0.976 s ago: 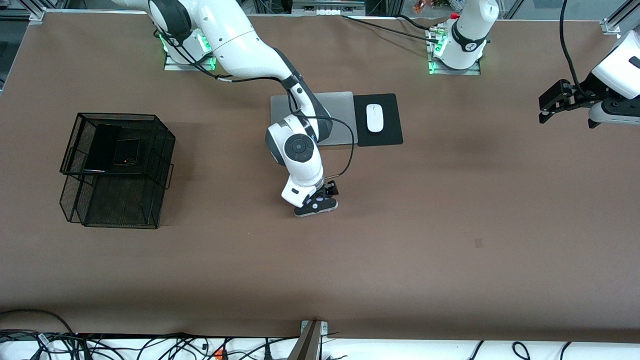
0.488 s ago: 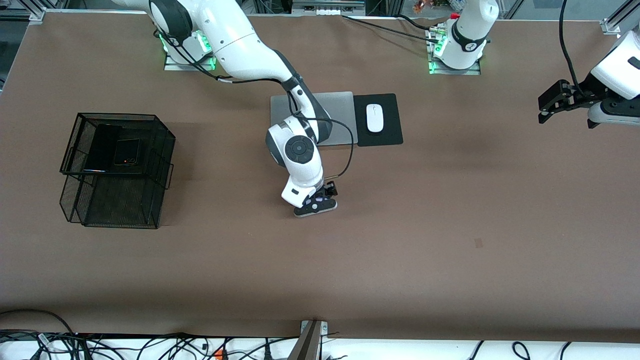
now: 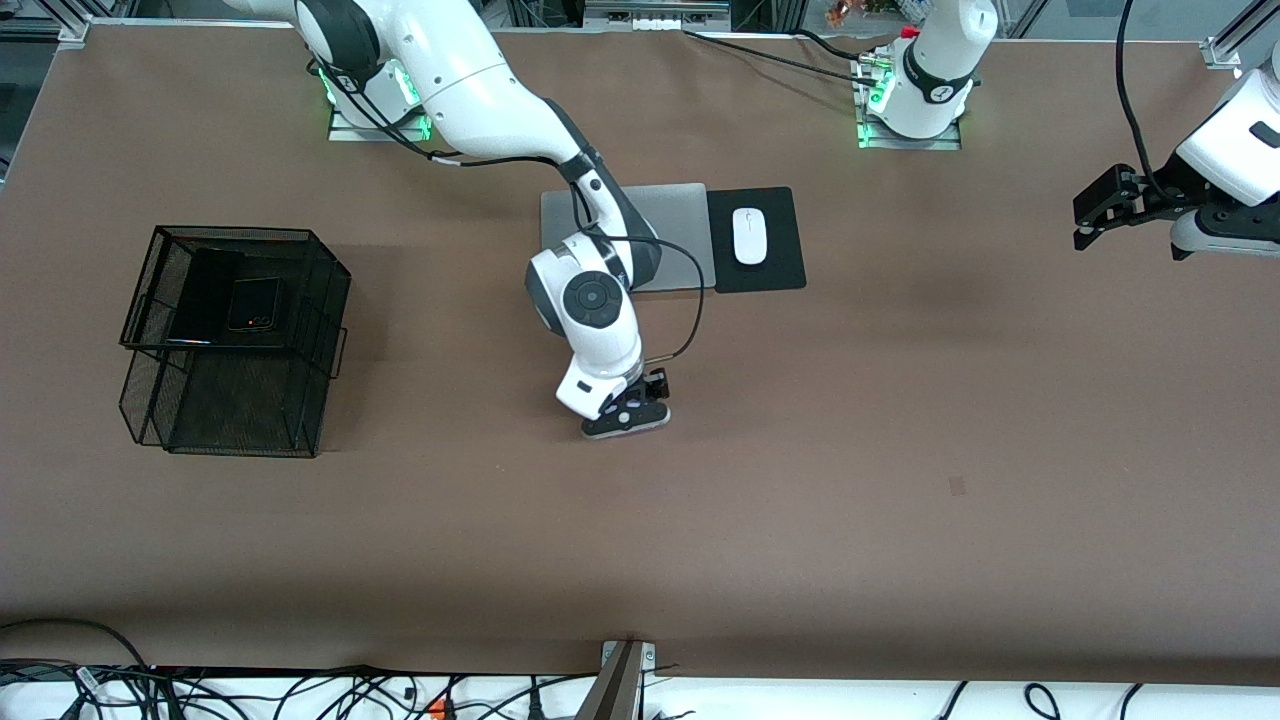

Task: Place phones with both arms
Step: 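Carry the white phone with the right gripper to the mesh basket, then lower the white phone into the mesh basket with the right gripper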

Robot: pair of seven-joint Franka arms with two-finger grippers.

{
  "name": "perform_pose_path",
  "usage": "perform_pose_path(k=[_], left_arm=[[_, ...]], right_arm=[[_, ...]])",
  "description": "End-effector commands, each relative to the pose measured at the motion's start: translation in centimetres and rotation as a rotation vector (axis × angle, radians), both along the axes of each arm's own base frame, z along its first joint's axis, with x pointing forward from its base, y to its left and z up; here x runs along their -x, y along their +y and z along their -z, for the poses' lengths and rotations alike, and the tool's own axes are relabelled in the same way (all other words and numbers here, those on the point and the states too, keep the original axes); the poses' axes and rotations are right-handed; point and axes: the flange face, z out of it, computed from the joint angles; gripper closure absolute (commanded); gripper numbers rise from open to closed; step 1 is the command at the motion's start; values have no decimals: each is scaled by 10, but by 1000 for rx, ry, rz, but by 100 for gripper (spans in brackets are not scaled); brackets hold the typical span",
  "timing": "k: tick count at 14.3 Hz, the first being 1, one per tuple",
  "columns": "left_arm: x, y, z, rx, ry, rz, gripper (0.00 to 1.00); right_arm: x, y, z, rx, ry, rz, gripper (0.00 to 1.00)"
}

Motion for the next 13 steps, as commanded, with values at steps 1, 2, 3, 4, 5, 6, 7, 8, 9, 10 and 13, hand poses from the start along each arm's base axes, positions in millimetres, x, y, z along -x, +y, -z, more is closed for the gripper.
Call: perform_pose_path(k=[1,2,3,4,5,6,7,8,9,10,13], left_arm=[[-4,1,-5,11,-3,3,0],[-4,1,-5,11,-3,3,0],[-4,1,-5,11,-3,3,0],[-4,1,-5,11,-3,3,0],[-4,1,-4,11,-1,3,0],[-4,2,-4,11,-1,3,0],[-4,2,-3,11,0,2,0],[-4,2,-4,11,-1,3,0],[-4,2,-3,11,0,2,0],[-4,1,-3,11,0,3,0],[-6,1,-2,11,0,4,0]], right_arm=[[-41,-67,-96,19,25,82,100],[-54,-99,-120,32,36,91,100],[-64,-133,-143,63,65,87,100],[-73,-173,-159,104,99,81,100],[-79,-211,-175,149,135,71,100],[-84,-253,-183,194,181,99,100],[-89,-295,-189,226,221,119,100],[-92,-329,-191,241,252,127,100],[-94,-362,-187,246,283,144,100],[-93,-385,-179,249,309,167,100],[-90,-458,-151,239,372,223,100]])
